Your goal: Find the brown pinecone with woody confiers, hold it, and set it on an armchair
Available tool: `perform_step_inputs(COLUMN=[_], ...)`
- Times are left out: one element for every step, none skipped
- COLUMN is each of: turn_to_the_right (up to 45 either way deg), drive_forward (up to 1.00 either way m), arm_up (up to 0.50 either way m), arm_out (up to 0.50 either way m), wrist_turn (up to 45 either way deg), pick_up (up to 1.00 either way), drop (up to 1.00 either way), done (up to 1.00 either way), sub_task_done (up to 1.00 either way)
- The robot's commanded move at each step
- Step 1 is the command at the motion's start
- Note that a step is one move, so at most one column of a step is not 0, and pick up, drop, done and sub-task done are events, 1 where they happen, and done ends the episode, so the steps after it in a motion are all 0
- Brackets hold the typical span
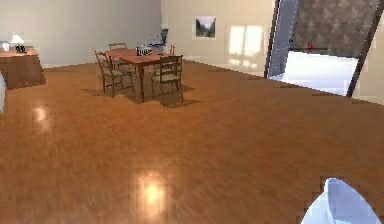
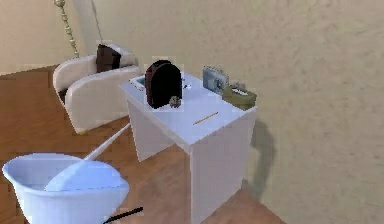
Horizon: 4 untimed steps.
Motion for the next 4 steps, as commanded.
perform_step_inputs(turn_to_the_right=[-3.0, 45.0, 45.0, 30.0], drive_forward=[0.0, 0.0, 0.0, 0.0], arm_up=[0.0, 0.0, 0.0, 0.0], arm_out=[0.0, 0.0, 0.0, 0.0], wrist_turn=[0.0, 0.0, 0.0, 0.0], pick_up=[0.0, 0.0, 0.0, 0.0], drop=[0.0, 0.0, 0.0, 0.0], done=[0.0, 0.0, 0.0, 0.0], sub_task_done=[0.0, 0.0, 0.0, 0.0])
